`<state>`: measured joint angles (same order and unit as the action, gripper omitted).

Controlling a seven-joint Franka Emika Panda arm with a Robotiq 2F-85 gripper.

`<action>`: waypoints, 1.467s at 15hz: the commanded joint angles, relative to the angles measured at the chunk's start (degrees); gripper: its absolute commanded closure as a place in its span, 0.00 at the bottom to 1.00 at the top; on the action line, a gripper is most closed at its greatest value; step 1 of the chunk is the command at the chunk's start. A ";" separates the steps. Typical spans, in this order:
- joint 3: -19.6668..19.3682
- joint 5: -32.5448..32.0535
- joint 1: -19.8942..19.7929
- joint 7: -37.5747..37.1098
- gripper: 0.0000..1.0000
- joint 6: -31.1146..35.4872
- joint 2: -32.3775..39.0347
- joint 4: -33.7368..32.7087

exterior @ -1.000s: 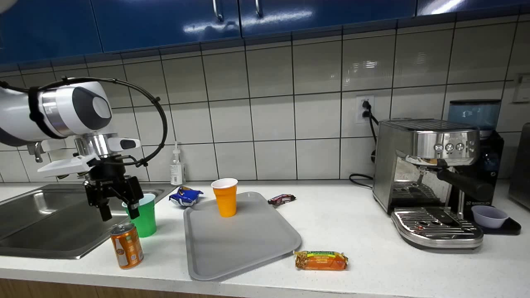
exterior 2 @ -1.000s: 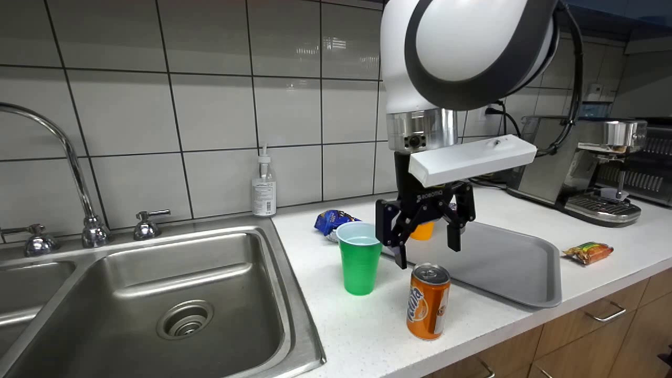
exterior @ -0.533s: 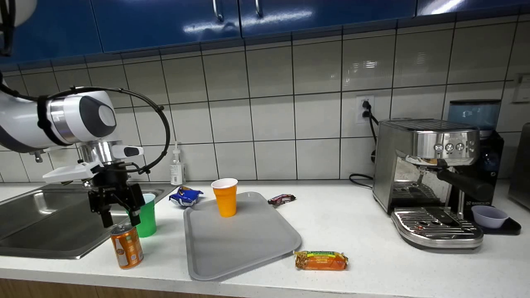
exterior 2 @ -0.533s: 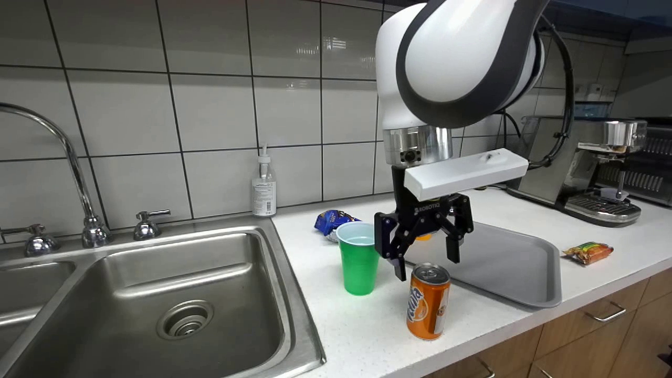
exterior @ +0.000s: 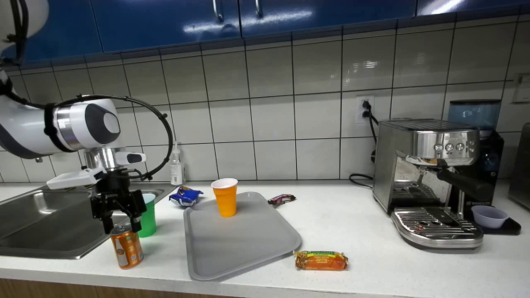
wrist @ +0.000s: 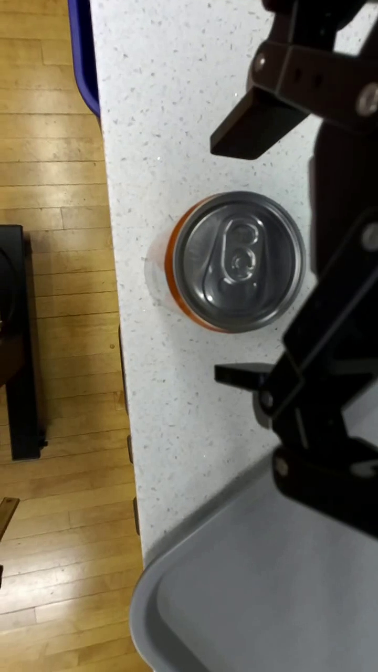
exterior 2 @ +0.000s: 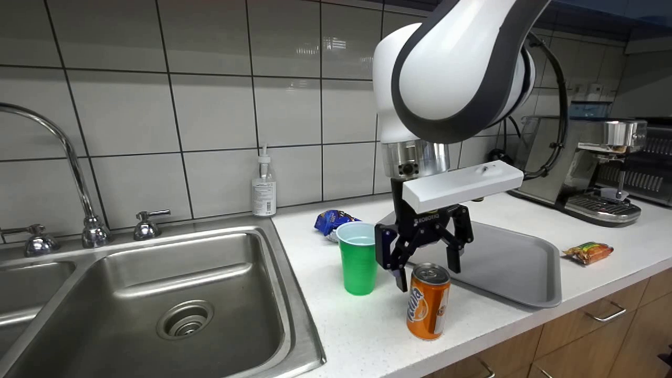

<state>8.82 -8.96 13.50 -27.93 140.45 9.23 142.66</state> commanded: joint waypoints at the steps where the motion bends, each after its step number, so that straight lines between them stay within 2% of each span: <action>1: -0.36 0.18 0.46 -0.37 0.00 -0.67 1.31 -1.36; 3: -0.42 0.30 0.50 -0.21 0.00 -0.76 1.76 -1.54; 5: -0.50 0.35 0.52 -0.09 0.26 -0.74 2.11 -1.69; 9: -0.74 0.16 0.57 -0.08 0.58 -1.01 2.32 -2.10; 22: -3.44 -4.51 0.82 -4.93 0.60 -2.32 -1.07 -4.27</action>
<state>6.44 -10.94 13.65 -29.36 140.40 10.48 139.24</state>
